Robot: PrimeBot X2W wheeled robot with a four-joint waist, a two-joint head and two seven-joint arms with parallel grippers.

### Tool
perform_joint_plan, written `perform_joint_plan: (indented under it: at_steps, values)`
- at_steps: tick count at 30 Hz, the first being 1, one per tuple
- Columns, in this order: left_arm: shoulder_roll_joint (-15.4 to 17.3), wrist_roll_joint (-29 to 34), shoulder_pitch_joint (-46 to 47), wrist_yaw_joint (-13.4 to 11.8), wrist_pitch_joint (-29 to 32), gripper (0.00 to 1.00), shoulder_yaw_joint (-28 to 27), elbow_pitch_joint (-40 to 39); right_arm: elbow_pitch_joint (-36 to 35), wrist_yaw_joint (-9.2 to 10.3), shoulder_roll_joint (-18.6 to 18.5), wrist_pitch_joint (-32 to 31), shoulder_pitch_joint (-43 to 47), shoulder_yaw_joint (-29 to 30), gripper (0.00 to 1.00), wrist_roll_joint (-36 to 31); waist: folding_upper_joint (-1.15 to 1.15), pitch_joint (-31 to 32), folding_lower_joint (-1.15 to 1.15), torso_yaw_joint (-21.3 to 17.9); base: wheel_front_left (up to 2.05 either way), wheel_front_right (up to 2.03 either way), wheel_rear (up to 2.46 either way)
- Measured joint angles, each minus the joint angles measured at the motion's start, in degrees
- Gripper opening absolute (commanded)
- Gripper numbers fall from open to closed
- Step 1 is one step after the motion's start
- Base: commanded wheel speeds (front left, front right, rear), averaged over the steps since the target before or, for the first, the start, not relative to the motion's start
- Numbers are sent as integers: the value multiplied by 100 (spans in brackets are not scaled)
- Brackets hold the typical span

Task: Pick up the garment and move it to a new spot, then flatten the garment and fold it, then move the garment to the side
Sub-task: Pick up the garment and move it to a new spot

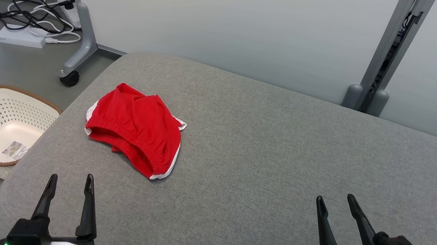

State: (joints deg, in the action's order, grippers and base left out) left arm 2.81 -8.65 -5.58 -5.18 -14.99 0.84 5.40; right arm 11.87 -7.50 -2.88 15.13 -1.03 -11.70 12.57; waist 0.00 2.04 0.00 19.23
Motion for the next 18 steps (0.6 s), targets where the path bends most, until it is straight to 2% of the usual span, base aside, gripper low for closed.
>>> perform_joint_plan:
  at_steps: [11, 18]
  values:
    - [0, -58, 0, 1, 0, 100, 22, 15, -1, 0, 2, 0, -5, -20, 100, 8, 0, -53, 0, 56, 0, 0, 0]
    - [4, -520, 375, 14, 0, 100, 79, 101, -94, 0, -122, 0, -249, -43, 100, -66, 0, -368, 0, 24, 0, 0, 0]
